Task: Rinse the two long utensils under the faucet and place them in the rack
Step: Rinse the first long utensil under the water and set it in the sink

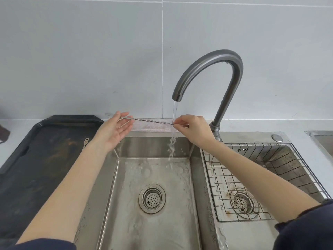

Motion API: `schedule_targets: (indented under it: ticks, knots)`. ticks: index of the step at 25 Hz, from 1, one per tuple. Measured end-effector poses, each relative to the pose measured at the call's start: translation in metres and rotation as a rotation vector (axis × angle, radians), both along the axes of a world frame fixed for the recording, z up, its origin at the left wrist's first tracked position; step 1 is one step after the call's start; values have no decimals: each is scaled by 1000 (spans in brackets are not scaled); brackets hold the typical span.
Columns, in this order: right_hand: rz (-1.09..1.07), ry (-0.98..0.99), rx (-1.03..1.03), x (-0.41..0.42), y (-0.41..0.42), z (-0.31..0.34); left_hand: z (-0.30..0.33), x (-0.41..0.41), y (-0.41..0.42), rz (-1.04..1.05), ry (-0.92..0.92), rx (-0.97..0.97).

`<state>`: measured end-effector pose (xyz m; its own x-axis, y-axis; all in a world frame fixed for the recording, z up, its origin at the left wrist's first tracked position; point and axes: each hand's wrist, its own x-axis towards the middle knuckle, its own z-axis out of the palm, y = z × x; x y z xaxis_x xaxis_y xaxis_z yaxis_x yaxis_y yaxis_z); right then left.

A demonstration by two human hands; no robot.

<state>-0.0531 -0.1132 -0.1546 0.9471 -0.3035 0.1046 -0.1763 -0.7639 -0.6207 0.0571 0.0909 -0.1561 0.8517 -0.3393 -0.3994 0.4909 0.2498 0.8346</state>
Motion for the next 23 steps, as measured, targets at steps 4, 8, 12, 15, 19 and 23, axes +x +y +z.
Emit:
schedule_targets:
  ticks: [4,8,12,15,19,23]
  knots:
    - [38,-12,-38,7,0,4,-19,2,24,59,133,-70]
    - [69,-22,-26,6,1,-7,-41,-1,29,120,249,-101]
    - [-22,89,61,-2,-2,-45,-73,-1,32,130,353,-55]
    - [-47,225,103,-10,-3,-80,-101,-1,35,137,408,44]
    - [-68,424,101,-18,-1,-136,-145,-7,33,74,362,314]
    - [-77,598,165,-30,5,-184,-190,-13,34,71,408,482]
